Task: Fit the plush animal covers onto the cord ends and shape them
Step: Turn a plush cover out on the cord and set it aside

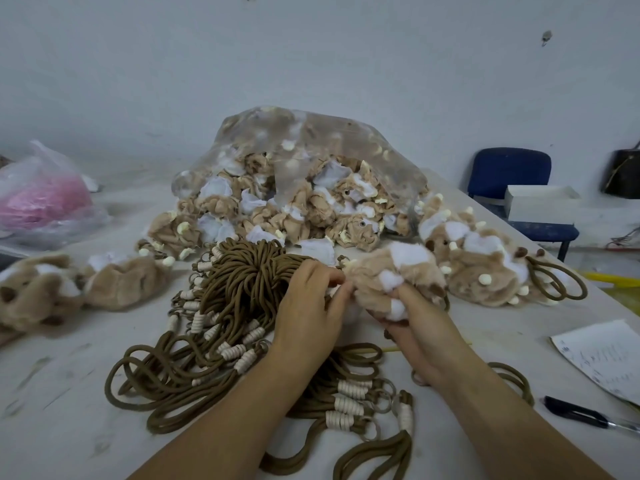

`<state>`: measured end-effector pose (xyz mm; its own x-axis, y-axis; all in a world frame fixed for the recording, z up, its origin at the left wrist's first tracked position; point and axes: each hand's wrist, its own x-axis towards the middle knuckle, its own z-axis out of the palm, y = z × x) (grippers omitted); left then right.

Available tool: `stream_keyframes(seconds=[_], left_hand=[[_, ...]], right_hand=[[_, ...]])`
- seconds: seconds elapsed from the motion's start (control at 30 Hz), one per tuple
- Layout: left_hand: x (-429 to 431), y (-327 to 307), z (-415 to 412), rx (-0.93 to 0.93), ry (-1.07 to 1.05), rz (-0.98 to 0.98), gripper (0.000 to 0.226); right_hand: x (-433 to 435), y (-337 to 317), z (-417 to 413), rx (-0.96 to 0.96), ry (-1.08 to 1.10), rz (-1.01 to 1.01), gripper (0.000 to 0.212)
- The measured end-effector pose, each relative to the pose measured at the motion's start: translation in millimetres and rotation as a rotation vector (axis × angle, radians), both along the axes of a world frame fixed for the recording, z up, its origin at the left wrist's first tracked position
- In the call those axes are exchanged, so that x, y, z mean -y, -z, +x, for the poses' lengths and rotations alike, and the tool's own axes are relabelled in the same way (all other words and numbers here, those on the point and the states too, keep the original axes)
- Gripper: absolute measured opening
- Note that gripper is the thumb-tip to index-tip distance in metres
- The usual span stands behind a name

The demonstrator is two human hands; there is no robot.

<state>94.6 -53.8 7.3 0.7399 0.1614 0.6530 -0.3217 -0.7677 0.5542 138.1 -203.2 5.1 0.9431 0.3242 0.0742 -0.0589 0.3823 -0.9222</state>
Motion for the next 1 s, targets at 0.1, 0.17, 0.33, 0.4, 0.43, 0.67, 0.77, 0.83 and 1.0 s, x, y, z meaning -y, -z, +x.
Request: stream_keyframes(seconds=[0.1, 0.17, 0.33, 0.4, 0.43, 0.67, 0.77, 0.83, 1.0], left_hand=[[-1.0, -1.8, -1.7, 0.003, 0.087, -0.115, 0.016], [-2.2, -3.6, -3.4, 0.010, 0.107, -0.163, 0.014], [-2.8, -2.0, -2.8, -0.105, 0.120, -0.221, 0.012], [-3.6, -1.1, -2.4, -0.153, 0.092, -0.277, 0.009], [-4.3, -1.2, -2.6, -0.192, 0.084, -0.334, 0.007], [-5.1, -8.8, 0.0, -0.248, 0.120, -0.955, 0.008], [-7.9, -10.5, 1.8, -0.312, 0.267, -1.168, 0.008], [-10.3, -11.2, 1.3, -0.407, 0.414, -1.344, 0.010], [-13.2, -9.2, -2.1, -0.610, 0.720, -1.427, 0.020]], right_hand=[[-0.4, 0.6, -1.2, -0.011, 0.004, 0.015, 0.044], [-2.4, -0.4, -3.2, -0.004, 0.013, 0.016, 0.046], [0.4, 2.1, -2.2, 0.029, 0.060, -0.104, 0.028], [0.2, 4.8, -2.7, 0.026, 0.088, -0.140, 0.017], [-0.6, 5.2, -3.5, 0.041, 0.086, -0.152, 0.020], [-3.0, 6.1, -5.0, 0.153, 0.051, -0.225, 0.030], [0.2, 6.1, -2.6, 0.110, 0.108, -0.274, 0.020], [1.6, 4.6, -0.5, 0.059, 0.145, -0.258, 0.015], [0.9, -1.4, 0.0, 0.014, 0.133, -0.028, 0.031]])
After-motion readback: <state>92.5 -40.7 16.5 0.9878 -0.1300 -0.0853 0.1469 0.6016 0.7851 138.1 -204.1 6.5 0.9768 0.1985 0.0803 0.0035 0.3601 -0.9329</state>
